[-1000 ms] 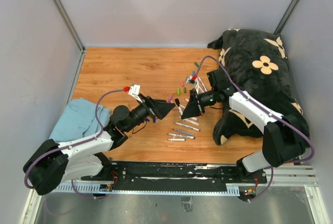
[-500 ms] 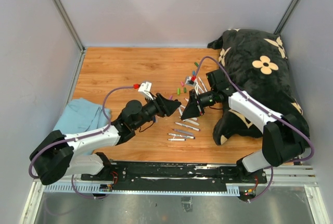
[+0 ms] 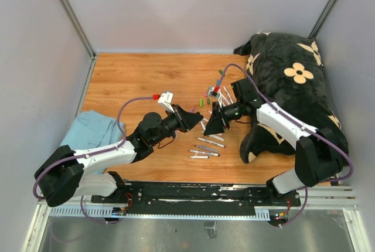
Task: Open the pen caps
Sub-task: Open the pen cap from the pen.
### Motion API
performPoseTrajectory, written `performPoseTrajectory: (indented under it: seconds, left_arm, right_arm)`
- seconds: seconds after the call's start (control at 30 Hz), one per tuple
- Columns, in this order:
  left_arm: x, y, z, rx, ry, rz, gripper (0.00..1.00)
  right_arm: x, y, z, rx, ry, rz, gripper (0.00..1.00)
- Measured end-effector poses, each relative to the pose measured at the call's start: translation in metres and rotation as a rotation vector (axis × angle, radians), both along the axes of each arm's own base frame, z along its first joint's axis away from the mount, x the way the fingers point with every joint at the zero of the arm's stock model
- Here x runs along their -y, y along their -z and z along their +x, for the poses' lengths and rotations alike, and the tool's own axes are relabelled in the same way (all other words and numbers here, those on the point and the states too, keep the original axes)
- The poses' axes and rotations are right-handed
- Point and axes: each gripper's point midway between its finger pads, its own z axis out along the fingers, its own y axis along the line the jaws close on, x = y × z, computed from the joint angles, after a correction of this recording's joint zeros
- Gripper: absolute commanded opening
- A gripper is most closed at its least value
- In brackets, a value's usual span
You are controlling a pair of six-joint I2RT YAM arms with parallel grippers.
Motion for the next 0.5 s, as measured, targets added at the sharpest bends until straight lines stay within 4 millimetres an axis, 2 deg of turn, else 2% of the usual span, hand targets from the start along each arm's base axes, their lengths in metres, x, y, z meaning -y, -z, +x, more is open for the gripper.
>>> performPoseTrajectory:
  seconds: [0.03, 0.1, 0.23, 0.33, 0.43, 0.5]
  left_arm:
    - [0.0, 0.0, 0.0, 0.0, 0.0, 0.0, 0.01]
    - [0.0, -0.002, 0.0, 0.003, 0.001, -0.009, 0.0]
    - [0.001, -0.005, -0.004, 0.009, 0.008, -0.036, 0.0]
    - [0.004, -0.005, -0.009, 0.008, 0.02, -0.049, 0.0]
    - [0.005, -0.007, -0.01, 0.016, 0.023, -0.059, 0.0]
    - [0.005, -0.01, -0.01, 0.022, 0.024, -0.067, 0.0]
  right_arm:
    - [0.0, 0.0, -0.001, 0.0, -0.003, 0.0, 0.44]
    - [-0.001, 0.0, -0.003, -0.004, -0.007, -0.002, 0.51]
    - [-0.003, -0.003, 0.0, -0.004, 0.002, 0.005, 0.51]
    - [-0.006, -0.01, 0.002, 0.009, 0.016, 0.024, 0.43]
    - [-0.008, -0.014, 0.002, 0.019, 0.024, 0.037, 0.27]
    - [-0.01, -0.017, 0.002, 0.019, 0.027, 0.041, 0.11]
